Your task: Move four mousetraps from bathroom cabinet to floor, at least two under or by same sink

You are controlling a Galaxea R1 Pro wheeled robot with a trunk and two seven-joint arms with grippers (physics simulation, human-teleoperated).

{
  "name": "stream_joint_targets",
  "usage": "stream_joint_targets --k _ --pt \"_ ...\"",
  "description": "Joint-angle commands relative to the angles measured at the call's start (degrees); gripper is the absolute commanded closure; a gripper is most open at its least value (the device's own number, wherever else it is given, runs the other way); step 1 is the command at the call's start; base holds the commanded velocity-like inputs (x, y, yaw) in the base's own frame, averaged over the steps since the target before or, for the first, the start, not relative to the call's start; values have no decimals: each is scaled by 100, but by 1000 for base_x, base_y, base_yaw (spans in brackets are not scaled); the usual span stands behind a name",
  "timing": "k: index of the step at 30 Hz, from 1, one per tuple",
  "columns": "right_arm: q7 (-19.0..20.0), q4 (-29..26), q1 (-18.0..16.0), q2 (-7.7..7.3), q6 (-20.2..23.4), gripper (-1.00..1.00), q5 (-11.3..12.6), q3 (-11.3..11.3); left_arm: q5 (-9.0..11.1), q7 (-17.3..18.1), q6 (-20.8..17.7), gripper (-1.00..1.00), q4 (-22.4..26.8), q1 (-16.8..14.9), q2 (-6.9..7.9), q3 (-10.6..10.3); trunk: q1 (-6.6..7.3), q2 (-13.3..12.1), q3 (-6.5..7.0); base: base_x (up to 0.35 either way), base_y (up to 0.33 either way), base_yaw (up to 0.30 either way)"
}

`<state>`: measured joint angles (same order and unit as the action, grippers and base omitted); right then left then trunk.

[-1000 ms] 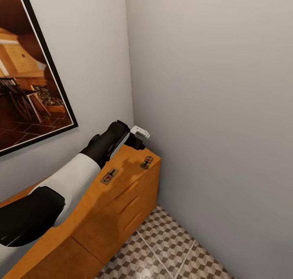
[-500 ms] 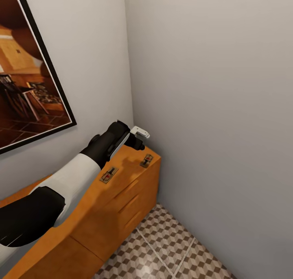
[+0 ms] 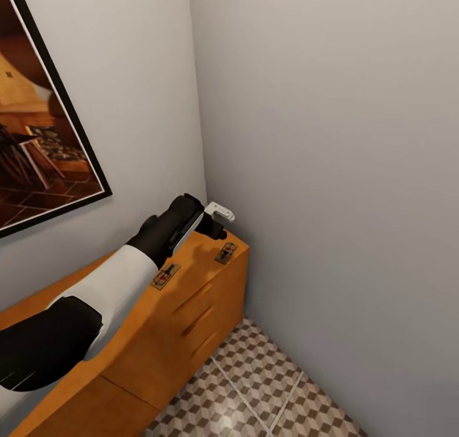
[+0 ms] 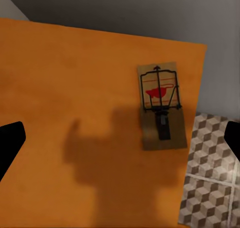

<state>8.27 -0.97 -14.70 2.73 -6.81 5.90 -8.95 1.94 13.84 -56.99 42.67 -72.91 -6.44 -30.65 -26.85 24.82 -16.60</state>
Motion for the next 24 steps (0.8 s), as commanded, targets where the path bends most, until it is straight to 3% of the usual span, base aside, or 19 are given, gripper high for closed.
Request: stream_joint_targets --k 1,24 --pt "17 9 -5 0 -23 -100 61 -45 17 -4 -23 -100 3 -4 2 -11 -3 10 -14 6 -6 0" --pt "13 9 -7 -1 -23 -100 61 -45 9 -4 -23 -100 -2 38 2 -11 -3 10 -28 1 -1 0"
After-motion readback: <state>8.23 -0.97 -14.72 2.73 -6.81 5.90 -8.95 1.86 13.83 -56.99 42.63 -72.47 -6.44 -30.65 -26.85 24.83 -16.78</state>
